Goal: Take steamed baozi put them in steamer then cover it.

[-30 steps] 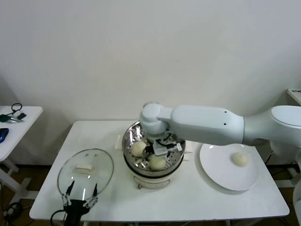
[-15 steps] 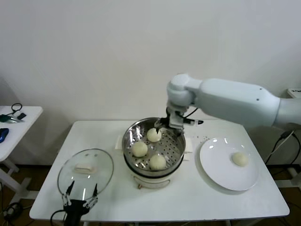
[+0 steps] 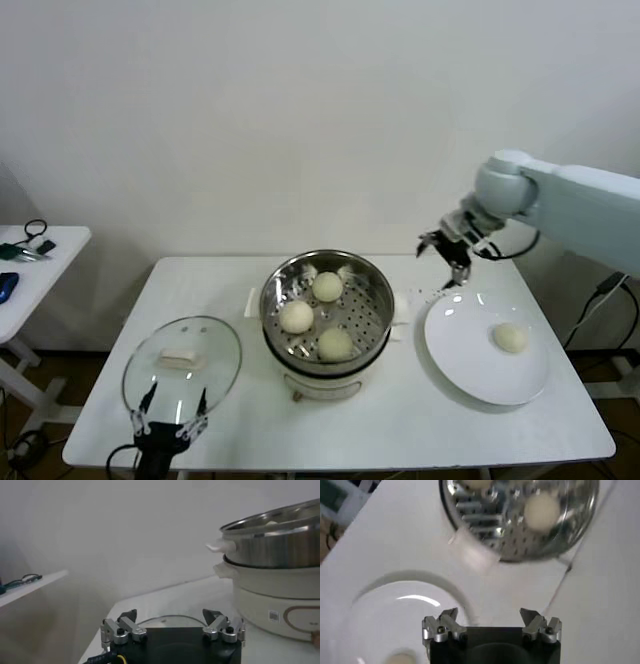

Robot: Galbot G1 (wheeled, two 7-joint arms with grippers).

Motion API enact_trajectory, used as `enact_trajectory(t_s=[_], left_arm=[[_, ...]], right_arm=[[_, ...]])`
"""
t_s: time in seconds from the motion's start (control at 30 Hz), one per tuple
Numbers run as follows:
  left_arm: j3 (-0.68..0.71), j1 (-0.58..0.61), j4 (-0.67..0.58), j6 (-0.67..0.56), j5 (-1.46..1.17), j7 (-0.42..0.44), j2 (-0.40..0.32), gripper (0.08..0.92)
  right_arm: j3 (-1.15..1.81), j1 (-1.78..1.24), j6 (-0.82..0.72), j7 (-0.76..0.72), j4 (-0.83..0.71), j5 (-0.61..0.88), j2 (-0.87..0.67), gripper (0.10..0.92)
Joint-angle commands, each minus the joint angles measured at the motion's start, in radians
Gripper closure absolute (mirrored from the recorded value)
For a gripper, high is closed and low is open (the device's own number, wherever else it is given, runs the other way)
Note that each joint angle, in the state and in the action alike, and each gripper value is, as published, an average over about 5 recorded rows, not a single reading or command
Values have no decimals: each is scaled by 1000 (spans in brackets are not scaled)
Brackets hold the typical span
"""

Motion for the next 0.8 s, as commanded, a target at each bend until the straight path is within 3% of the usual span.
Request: enact_trajectory(t_s=[0.03,0.33,0.8], left_arm=[[-4,7,-6,-1,1,0,-2,177],[-12,22,5,-1,3,-2,-7,177],[-6,5,21,8,20,-2,-15,177]], right_arm=[[280,-374,-81,-64,-157,-133,-176,203],[544,-642,13,-81,-359,-332,-116,203],[601,-656,87,-79,-558,-400,33,203]])
